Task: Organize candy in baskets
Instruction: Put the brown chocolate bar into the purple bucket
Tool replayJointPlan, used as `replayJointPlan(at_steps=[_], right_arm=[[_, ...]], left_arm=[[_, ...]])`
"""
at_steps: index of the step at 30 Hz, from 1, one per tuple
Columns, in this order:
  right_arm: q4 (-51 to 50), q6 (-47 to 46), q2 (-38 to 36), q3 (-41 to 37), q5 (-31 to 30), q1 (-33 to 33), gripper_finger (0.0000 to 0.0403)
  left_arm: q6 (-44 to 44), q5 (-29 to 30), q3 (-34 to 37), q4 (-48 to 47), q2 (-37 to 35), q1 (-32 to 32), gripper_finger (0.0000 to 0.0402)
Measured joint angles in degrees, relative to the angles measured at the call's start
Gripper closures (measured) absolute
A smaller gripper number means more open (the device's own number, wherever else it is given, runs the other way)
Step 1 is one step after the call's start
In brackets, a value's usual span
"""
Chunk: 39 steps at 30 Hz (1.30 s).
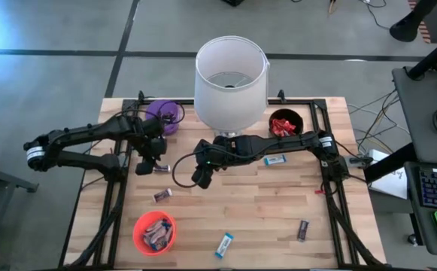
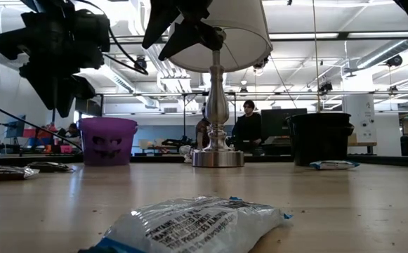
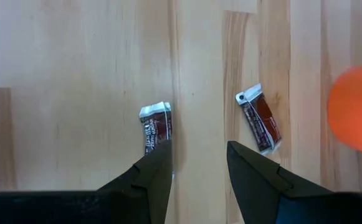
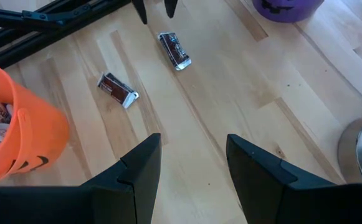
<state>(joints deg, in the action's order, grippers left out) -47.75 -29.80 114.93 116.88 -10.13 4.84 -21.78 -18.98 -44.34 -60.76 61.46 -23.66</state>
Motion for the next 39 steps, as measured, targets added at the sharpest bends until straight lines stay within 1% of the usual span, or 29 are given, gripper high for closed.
replayJointPlan(at_steps=[2,5,7,9,12,13,14,19,24,33,39], right_arm=[[0.0,0.0,0.0,0.0,0.0,0.0,0.0232],[0.0,0.0,0.0,0.0,0.0,0.0,0.0232],[0.0,0.0,0.0,0.0,0.0,0.0,0.0232],[0.0,0.0,0.0,0.0,0.0,0.0,0.0232],[0.0,0.0,0.0,0.0,0.0,0.0,0.0232],[0.0,0.0,0.0,0.0,0.0,0.0,0.0232],[0.0,0.0,0.0,0.0,0.0,0.0,0.0232],[0.0,0.4,0.0,0.0,0.0,0.0,0.0232],[0.0,0.5,0.0,0.0,0.0,0.0,0.0232],[0.0,0.5,0.0,0.0,0.0,0.0,0.0232],[-0.1,0.5,0.0,0.0,0.0,0.0,0.0232]], left_arm=[[0.2,0.5,-0.3,-0.3,0.2,0.0,0.0267],[2.9,4.7,-2.1,-0.2,0.2,0.0,0.0267],[5.7,9.9,-3.9,0.1,0.2,0.0,0.0267],[8.4,16.4,-5.7,0.3,0.1,0.0,0.0267],[11.2,25.5,-6.6,0.5,0.1,0.0,0.0267],[11.7,27.4,-6.5,0.4,0.1,0.0,0.0267],[11.8,28.1,-6.3,0.6,0.0,0.0,0.0267],[11.8,29.1,-3.5,0.9,0.6,0.8,0.0267],[11.8,32.6,-1.5,1.5,3.0,2.8,0.0267],[11.6,29.9,0.1,3.3,6.9,6.4,0.0267],[9.6,24.0,0.2,3.2,8.9,7.3,0.0267]])
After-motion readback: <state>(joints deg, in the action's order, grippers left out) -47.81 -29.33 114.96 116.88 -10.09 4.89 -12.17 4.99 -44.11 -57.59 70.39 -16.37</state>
